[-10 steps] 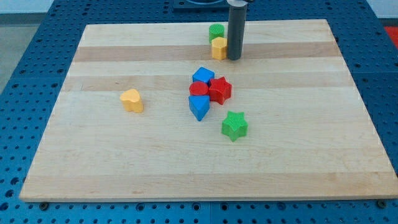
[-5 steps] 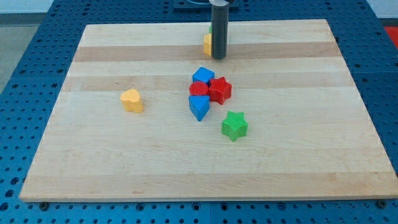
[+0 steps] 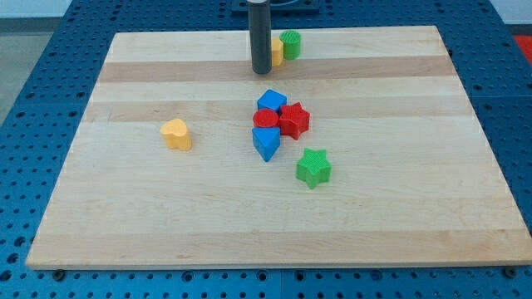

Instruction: Push the green circle and yellow hexagon to the top center of the board

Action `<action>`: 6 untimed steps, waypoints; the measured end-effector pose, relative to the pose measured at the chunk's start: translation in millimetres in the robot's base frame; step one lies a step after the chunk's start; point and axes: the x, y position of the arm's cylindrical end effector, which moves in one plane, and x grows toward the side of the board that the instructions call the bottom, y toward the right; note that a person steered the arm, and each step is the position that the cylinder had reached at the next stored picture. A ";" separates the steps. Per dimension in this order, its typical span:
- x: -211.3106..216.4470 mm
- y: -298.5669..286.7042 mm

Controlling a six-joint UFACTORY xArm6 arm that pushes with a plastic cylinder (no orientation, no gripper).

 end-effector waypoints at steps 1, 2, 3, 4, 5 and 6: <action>-12.1 6.5; -30.7 9.5; -39.5 9.5; -36.5 9.8; -18.7 36.5; -4.2 92.8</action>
